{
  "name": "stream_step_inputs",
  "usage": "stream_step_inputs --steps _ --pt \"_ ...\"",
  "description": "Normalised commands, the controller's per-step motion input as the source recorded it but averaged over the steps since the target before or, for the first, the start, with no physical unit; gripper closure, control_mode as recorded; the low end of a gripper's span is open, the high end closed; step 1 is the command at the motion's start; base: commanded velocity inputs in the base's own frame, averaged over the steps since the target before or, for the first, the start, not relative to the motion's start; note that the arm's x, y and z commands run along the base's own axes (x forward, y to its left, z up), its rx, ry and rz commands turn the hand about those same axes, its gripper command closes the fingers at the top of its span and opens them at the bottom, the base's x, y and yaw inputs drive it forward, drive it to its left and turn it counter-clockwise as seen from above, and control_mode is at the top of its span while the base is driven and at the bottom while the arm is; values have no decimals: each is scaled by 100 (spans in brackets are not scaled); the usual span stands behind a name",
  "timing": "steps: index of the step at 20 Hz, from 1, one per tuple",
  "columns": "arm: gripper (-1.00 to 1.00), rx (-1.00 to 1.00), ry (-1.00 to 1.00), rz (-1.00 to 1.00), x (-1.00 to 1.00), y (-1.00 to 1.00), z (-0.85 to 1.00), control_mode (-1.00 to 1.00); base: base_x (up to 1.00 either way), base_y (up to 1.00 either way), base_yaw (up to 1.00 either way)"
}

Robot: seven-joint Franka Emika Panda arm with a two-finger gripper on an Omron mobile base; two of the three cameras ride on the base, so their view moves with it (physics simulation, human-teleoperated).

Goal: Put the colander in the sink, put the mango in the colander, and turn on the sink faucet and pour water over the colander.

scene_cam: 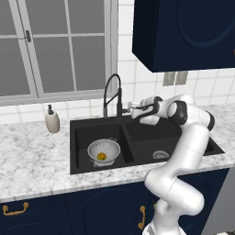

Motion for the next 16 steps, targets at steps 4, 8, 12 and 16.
stream_step_inputs --steps 4,8,12,16 --pt "-100 0 0 4 0 33 0 -100 0 0 0" --pt "-100 0 -1 4 6 25 0 -100 0 0 0" --pt "-100 0 -1 2 24 10 0 -100 0 0 0" --pt "-100 0 -2 0 15 23 0 -100 0 0 0"
